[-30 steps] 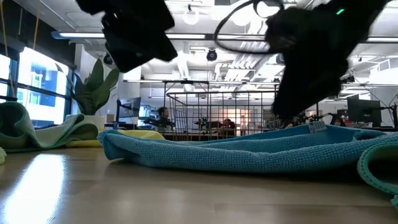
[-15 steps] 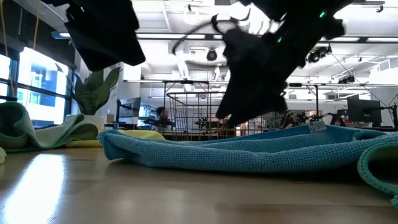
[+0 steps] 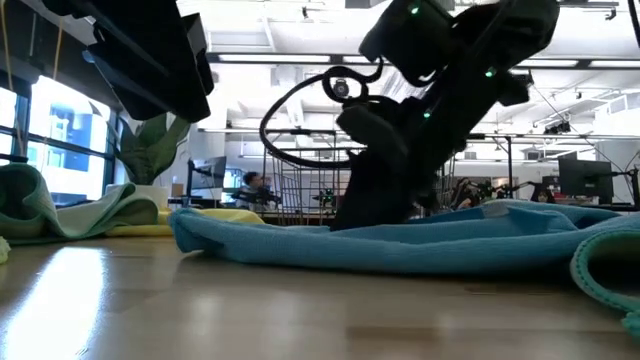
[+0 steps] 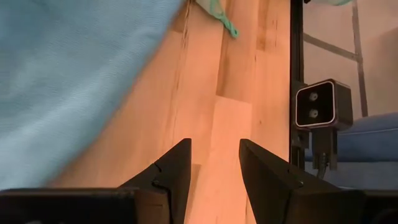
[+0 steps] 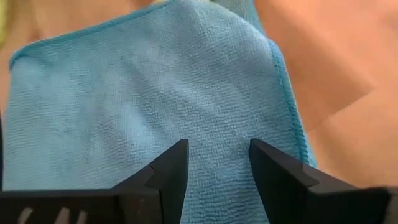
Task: Fold microfiber towels
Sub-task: Fold the bottom blue microfiber cloth
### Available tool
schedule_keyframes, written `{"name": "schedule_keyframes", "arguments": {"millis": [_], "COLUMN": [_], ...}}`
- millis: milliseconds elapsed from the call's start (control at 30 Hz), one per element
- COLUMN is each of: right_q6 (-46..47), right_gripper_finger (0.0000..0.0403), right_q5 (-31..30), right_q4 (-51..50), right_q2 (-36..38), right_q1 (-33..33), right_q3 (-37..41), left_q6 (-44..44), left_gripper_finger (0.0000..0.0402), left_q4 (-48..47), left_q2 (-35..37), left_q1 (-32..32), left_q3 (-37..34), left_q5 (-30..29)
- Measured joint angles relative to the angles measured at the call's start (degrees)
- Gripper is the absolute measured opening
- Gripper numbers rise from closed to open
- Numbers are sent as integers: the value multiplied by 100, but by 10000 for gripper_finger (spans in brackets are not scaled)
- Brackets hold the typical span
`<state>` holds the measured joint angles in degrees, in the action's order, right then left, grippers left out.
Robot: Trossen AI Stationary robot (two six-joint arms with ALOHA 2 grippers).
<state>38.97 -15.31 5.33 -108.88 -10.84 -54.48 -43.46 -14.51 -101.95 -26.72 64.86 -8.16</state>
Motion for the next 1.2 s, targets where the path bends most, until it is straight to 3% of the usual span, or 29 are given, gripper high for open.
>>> {"name": "schedule_keyframes", "arguments": {"millis": [100, 200, 300, 433, 600, 833, 1033, 1200], "right_q6": [-145, -24, 51, 44, 186, 1243, 2289, 2766], "right_gripper_finger": [165, 165, 165, 165, 165, 165, 165, 165], "right_q5": [-206, 52, 486, 438, -103, -1073, -1858, -1985], "right_q4": [240, 370, 166, -497, -1717, -2998, -3541, -3710], "right_q2": [2, 49, 237, 838, 1890, 3094, 3458, 3428], "right_q1": [164, 277, 310, 139, -321, -1398, -2210, -2603], "right_q3": [0, -3, -63, -63, -65, -66, -66, -66], "left_q6": [9, 39, 175, 557, 1011, 1350, 1975, 2547], "left_gripper_finger": [126, 126, 126, 126, 126, 127, 143, 188], "left_q4": [-40, -56, -64, -12, 268, 1238, 2417, 3043], "left_q2": [0, 0, 0, 0, 0, -58, -160, -414], "left_q1": [1, 2, 7, 61, 234, 574, 747, 839], "left_q3": [0, 0, 0, 0, 0, -4, 1, 0], "left_q5": [2, 2, -2, -155, -524, -685, -720, -309]}}
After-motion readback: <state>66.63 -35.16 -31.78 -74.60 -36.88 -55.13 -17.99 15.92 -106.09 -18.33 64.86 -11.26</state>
